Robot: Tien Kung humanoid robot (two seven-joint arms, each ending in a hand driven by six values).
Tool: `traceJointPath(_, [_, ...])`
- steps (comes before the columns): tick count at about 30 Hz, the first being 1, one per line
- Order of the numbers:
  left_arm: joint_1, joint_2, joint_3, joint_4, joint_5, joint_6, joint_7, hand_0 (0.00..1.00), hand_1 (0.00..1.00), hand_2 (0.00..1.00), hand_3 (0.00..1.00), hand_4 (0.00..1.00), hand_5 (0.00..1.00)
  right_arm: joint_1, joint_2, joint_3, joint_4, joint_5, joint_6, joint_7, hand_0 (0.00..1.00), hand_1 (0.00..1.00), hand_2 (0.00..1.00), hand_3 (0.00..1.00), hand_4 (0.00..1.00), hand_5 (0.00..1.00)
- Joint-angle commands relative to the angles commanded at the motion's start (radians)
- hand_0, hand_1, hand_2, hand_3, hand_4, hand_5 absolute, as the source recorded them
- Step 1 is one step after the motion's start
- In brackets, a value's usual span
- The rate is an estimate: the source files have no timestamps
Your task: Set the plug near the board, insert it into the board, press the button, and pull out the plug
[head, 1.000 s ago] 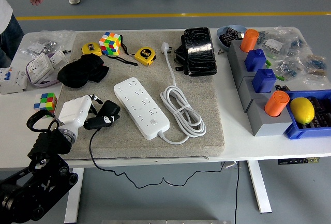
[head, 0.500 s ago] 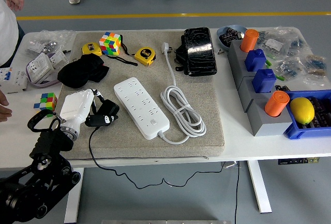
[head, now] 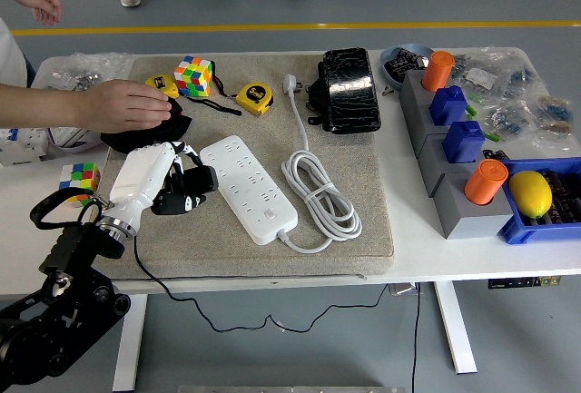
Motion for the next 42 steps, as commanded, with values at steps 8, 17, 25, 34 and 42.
traceJointPath(8, [-0.042,-0.004,0.038,0.046,-0.230,-0.027,-0.084,0.174,0.249,0.350,0.527,0.828,0.002,0.004,-0.003,-0.010,0.000,0.003,0.000,0.000,0.486,0.544,0.531,0.505,0.818,0.364])
traceJointPath(17, [-0.073,-0.016,0.064,0.080,-0.300,-0.051,-0.074,0.174,0.249,0.354,0.529,0.824,0.002,0.004,-0.007,-0.018,0.001,0.005,0.000,0.000,0.488,0.543,0.530,0.505,0.815,0.362])
traceJointPath(25, [-0.070,-0.016,0.073,0.064,-0.315,-0.064,-0.073,0.172,0.249,0.367,0.530,0.825,0.002,0.003,-0.008,-0.020,0.001,0.004,0.000,0.001,0.490,0.543,0.530,0.506,0.814,0.359])
traceJointPath(34, [-0.066,-0.016,0.079,0.060,-0.328,-0.072,-0.055,0.168,0.256,0.373,0.532,0.816,0.002,0.001,-0.007,-0.019,0.001,0.003,0.000,0.001,0.492,0.542,0.529,0.505,0.812,0.358])
traceJointPath(42, [-0.064,-0.018,0.077,0.079,-0.326,-0.076,-0.044,0.171,0.257,0.375,0.533,0.809,0.002,0.000,-0.006,0.011,0.005,-0.025,-0.001,0.001,0.486,0.542,0.529,0.506,0.812,0.357])
